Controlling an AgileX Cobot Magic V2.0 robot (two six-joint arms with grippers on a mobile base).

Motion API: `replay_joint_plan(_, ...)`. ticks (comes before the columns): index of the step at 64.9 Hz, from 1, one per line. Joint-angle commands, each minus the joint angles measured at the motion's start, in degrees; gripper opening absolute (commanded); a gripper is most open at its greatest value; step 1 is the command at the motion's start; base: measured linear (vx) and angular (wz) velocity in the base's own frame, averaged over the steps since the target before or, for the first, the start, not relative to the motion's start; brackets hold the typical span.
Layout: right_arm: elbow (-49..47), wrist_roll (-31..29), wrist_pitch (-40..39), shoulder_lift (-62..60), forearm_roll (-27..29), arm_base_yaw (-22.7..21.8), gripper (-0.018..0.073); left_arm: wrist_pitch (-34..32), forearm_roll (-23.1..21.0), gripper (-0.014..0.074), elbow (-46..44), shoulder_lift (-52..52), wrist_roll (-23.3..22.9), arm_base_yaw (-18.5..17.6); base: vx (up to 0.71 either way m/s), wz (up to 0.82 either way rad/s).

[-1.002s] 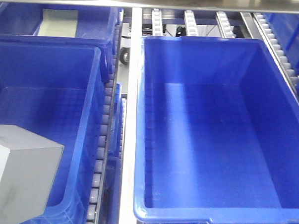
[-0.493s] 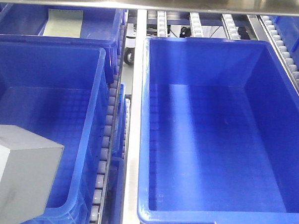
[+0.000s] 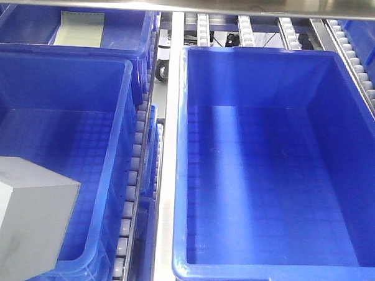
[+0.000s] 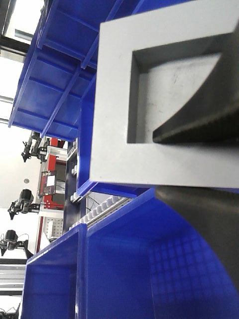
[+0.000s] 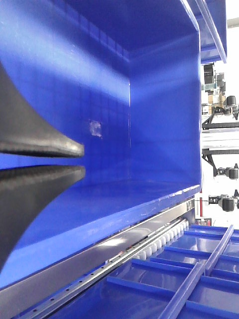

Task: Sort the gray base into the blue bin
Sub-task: 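Turn the base to face the rack and stop before the empty blue bin, then swing the left arm over the large blue bin and lower the gray block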

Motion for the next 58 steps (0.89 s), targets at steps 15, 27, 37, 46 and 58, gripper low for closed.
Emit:
replay_joint_plan(15, -0.2, -0.4, -4.6, -0.5, -0.4, -0.2, -0.0004, -8.6, -0.8, 0.0007, -1.8, 0.6, -0.2, -0.4, 0.00, 0.00)
replay_joint_plan(27, -0.2, -0.4, -4.6, -0.5, -0.4, -0.2, -0.0004, -9.0, -0.8, 0.0007, -1.8, 0.8, -0.1, -0.4, 0.00, 0.00)
replay_joint_plan(37, -0.2, -0.4, -4.6, -0.5, -0.4, -0.2, -0.0004, -8.1, -0.9, 0.0007, -3.6, 4.4, 0.0, -0.4, 0.00, 0.00)
replay_joint_plan(46, -0.2, -0.4, -4.6, -0.5, -0.4, -0.2, -0.0004, -7.9, -0.9, 0.0007, -8.3, 11.1, 1.2, -0.4, 0.00, 0.00)
replay_joint_plan(58, -0.2, -0.4, -4.6, -0.5, -0.4, -0.2, -0.0004, -7.9, -5.2, 0.0007, -15.7, 22.3, 7.1, -3.4, 0.00, 0.00)
